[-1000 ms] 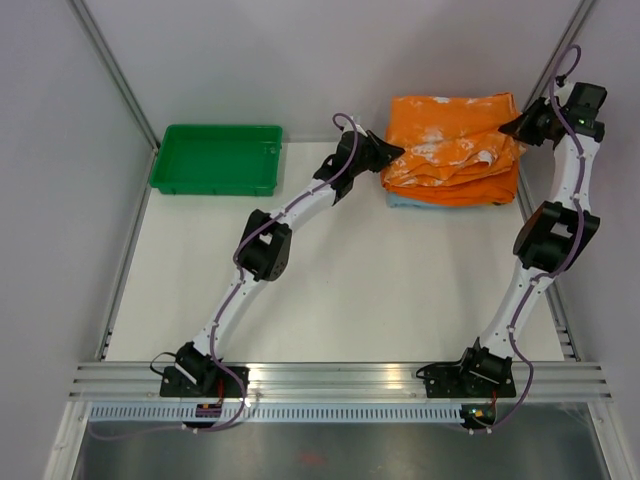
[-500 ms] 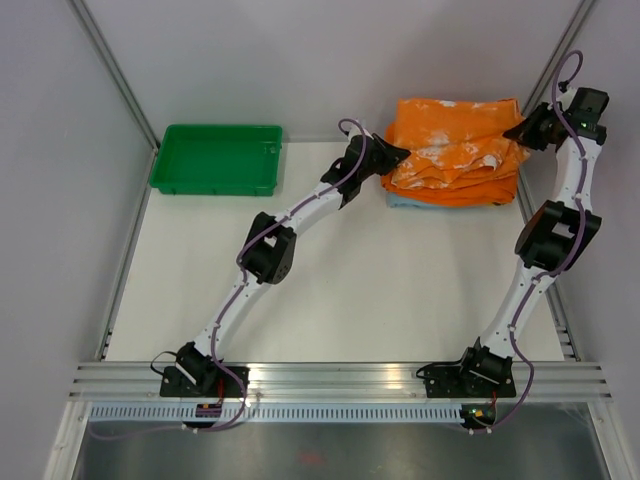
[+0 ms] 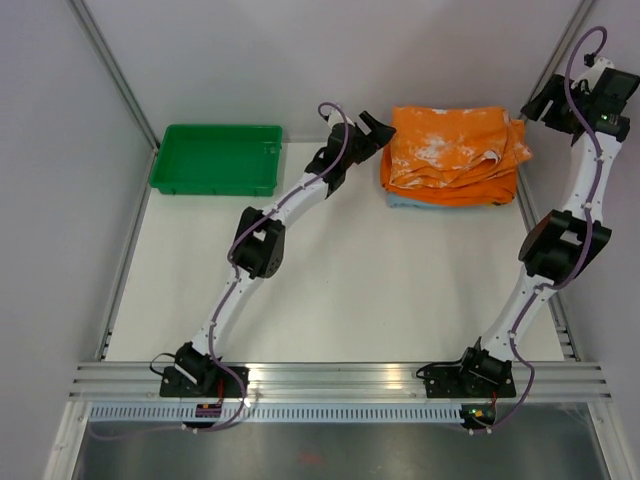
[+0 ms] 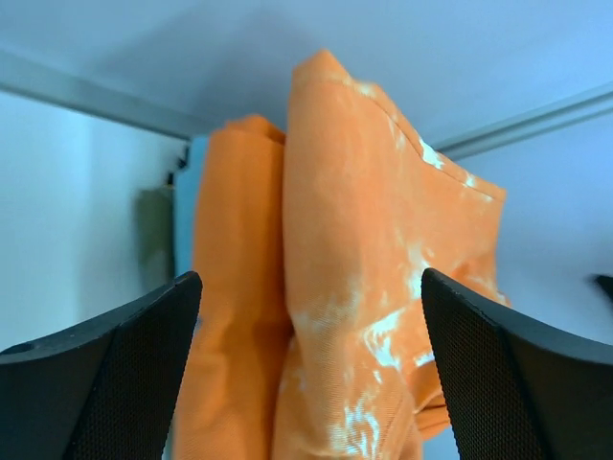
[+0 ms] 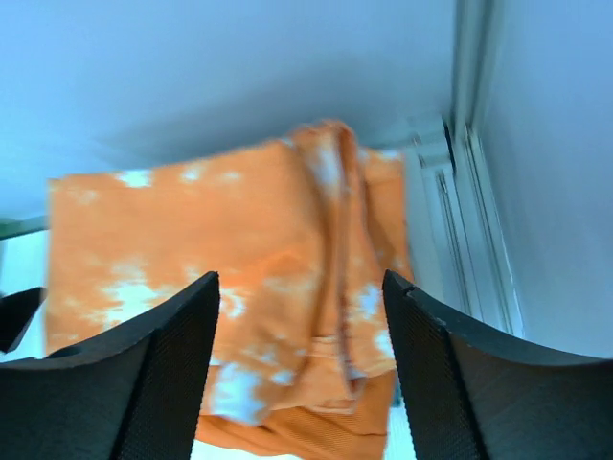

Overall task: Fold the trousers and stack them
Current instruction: Neatly place the folded trousers to the corner

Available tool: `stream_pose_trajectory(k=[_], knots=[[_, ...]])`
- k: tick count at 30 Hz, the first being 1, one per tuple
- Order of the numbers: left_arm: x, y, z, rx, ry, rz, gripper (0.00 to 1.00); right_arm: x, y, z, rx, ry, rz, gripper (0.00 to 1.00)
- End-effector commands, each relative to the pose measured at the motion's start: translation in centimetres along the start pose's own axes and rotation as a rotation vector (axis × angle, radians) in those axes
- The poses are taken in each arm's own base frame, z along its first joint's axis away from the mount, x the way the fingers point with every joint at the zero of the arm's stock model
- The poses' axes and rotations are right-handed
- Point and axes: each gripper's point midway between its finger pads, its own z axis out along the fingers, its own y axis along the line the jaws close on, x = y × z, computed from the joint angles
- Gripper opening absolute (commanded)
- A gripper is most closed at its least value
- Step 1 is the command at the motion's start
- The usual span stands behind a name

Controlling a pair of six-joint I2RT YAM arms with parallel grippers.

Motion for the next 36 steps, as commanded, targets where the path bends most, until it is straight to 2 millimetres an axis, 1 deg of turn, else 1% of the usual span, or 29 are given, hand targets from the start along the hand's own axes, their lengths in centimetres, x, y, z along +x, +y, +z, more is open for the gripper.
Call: stream_pose_trajectory(k=[1,2,3,4,5,6,7,8,9,10,12,13,14,15,16,17,20,21,22,23,24,26,27,29,31,32,33,34,36], knots=[[-8.6,-8.5,-3.8,0.086,-0.145,0.149,0.99,-9.2,10.3,-8.6,-0.116,-0.265,-0.239,0.73],[-9.2,-8.2,-4.2,0.060,-0.155,0.171,0.95,-8.7,11.5,-8.5,-0.147,-0.261,-0.243,0.57],[-10.0,-8.9,-4.8,0.062,-0.170,0.196,0.85,-8.4,13.2,-8.5,-0.182,-0.261,-0.252,0.46],[-11.2,-10.6,-5.8,0.083,-0.190,0.242,0.77,-7.6,14.1,-8.7,-0.200,-0.250,-0.242,0.20],[-11.5,-11.3,-6.2,0.092,-0.190,0.254,0.69,-7.3,14.8,-8.5,-0.219,-0.253,-0.249,0.12],[-11.7,-12.2,-6.7,0.109,-0.189,0.259,0.50,-6.5,15.6,-8.0,-0.233,-0.235,-0.252,0.05],[-11.6,-13.6,-7.2,0.152,-0.172,0.257,0.39,-4.9,15.0,-7.0,-0.223,-0.194,-0.236,0.01],[-10.9,-14.1,-7.3,0.181,-0.151,0.251,0.29,-3.9,14.3,-6.1,-0.195,-0.170,-0.219,0.00],[-10.8,-15.1,-7.5,0.228,-0.162,0.241,0.11,-2.8,13.5,-5.3,-0.177,-0.141,-0.205,0.00],[-9.3,-15.2,-7.2,0.263,-0.116,0.228,0.03,-0.3,11.5,-3.6,-0.117,-0.083,-0.178,0.00],[-7.3,-16.0,-6.9,0.311,-0.089,0.205,0.02,2.2,9.2,-1.6,-0.044,-0.041,-0.158,0.00],[-5.8,-15.3,-6.3,0.322,-0.057,0.180,0.02,4.3,7.5,-0.6,0.012,0.002,-0.145,0.00],[-4.1,-15.6,-6.1,0.340,-0.039,0.166,0.02,5.5,6.8,-0.1,0.029,0.032,-0.140,0.00],[-3.3,-16.0,-5.9,0.373,-0.040,0.152,0.02,7.4,5.8,1.0,0.043,0.079,-0.137,0.00],[-2.4,-16.0,-5.6,0.385,-0.035,0.142,0.02,8.2,5.5,1.4,0.045,0.097,-0.134,0.00],[-0.2,-15.0,-4.8,0.378,-0.015,0.132,0.02,8.8,5.3,1.9,0.040,0.102,-0.134,0.00],[1.6,-13.5,-3.5,0.367,-0.040,0.063,0.02,10.6,4.5,3.5,0.039,0.129,-0.127,0.00],[2.9,-11.3,-2.5,0.336,-0.035,0.036,0.02,11.5,3.9,4.2,0.048,0.151,-0.118,0.00],[2.8,-10.4,-2.0,0.311,-0.066,-0.026,0.02,11.2,3.3,4.4,0.069,0.151,-0.130,0.00],[3.2,-9.4,-1.5,0.292,-0.071,-0.056,0.02,12.0,2.6,4.3,0.097,0.181,-0.128,0.00],[4.4,-7.3,-0.7,0.257,-0.062,-0.086,0.02,12.5,1.8,4.4,0.122,0.200,-0.132,0.00],[4.4,-5.5,0.1,0.199,-0.082,-0.100,0.02,13.1,-0.3,3.2,0.195,0.224,-0.131,0.00],[4.6,-4.3,0.5,0.168,-0.096,-0.100,0.02,15.0,-1.5,2.6,0.227,0.263,-0.117,0.00],[4.5,-2.9,0.9,0.130,-0.110,-0.101,0.02,15.5,-3.6,1.3,0.272,0.254,-0.095,0.00],[4.4,-1.8,1.3,0.111,-0.122,-0.104,0.02,17.0,-4.3,-0.3,0.269,0.260,-0.074,0.00],[4.3,-1.0,1.5,0.091,-0.121,-0.102,0.02,16.1,-4.6,-1.1,0.263,0.219,-0.078,0.00],[3.9,-1.1,1.6,0.096,-0.124,-0.104,0.02,17.7,-4.4,-1.4,0.219,0.246,-0.086,0.00],[4.1,-0.3,1.8,0.087,-0.119,-0.104,0.02,17.8,-4.4,-1.5,0.205,0.237,-0.096,0.00],[4.4,-0.4,1.7,0.105,-0.086,-0.097,0.02,18.6,-4.2,-1.9,0.192,0.253,-0.115,0.00]])
